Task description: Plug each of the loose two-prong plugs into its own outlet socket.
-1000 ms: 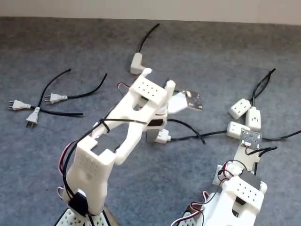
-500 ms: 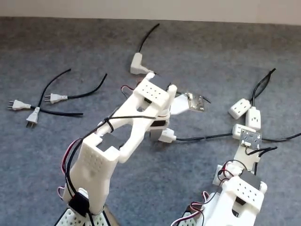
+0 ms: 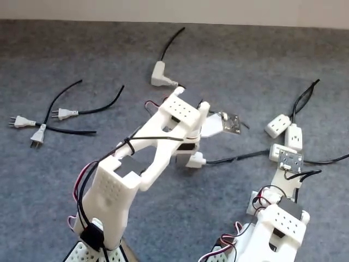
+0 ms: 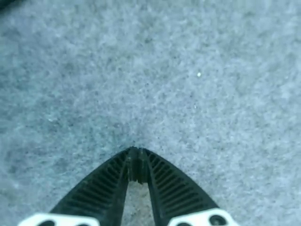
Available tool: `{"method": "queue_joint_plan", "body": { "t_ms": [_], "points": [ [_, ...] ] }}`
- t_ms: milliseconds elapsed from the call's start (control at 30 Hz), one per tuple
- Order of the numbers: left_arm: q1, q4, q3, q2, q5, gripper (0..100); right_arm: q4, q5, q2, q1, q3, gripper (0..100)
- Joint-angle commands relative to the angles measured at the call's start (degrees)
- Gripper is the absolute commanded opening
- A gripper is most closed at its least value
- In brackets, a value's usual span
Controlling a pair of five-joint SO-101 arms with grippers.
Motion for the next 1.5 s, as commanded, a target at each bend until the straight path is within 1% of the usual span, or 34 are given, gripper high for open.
{"method": "queue_joint_plan", "body": {
  "t_ms": [0,167,267,433,567,667,800,867,933,1067,1200,1300,1400,1467],
  "points": [
    [-1.3,5.1,-2.2,-3.4,-0.4,21,-2.2,-0.5,0.2,0.3,0.0,0.8],
    [-8.0,12.3,-8.5,-3.5,-4.7,21,-2.2,-0.5,0.2,0.3,0.0,0.8],
    [-11.6,12.3,-9.5,-5.6,-4.9,21,-2.2,-0.5,0.2,0.3,0.0,0.8],
    [-12.3,12.3,-9.5,-14.8,-4.9,21,-2.2,-0.5,0.2,0.3,0.0,0.8],
    [-6.5,12.3,-8.8,-22.5,-4.1,21,-2.2,-0.5,0.2,0.3,0.0,0.8],
    [1.2,12.3,-5.1,-26.3,-0.4,21,-2.2,-0.5,0.2,0.3,0.0,0.8],
    [10.7,12.3,0.7,-29.5,0.5,21,-2.2,-0.5,0.2,0.3,0.0,0.8],
    [13.5,12.3,2.8,-30.6,0.5,21,-2.2,-0.5,0.2,0.3,0.0,0.8],
    [14.7,12.0,4.8,-31.2,0.5,21,-2.2,-0.5,0.2,0.3,0.0,0.8],
    [14.5,3.7,11.5,-30.0,0.5,21,-2.2,-0.5,0.2,0.3,0.0,0.8],
    [13.8,-9.1,18.9,-27.1,0.5,21,-2.2,-0.5,0.2,0.3,0.0,0.8],
    [11.9,-18.0,21.4,-23.3,0.5,21,-2.2,-0.5,0.2,0.3,0.0,0.8],
    [9.2,-22.3,21.1,-18.6,0.5,21,-2.2,-0.5,0.2,0.3,0.0,0.8],
    [7.4,-23.3,21.1,-16.0,0.4,21,-2.2,-0.5,0.2,0.2,0.0,0.8]
  ]
}}
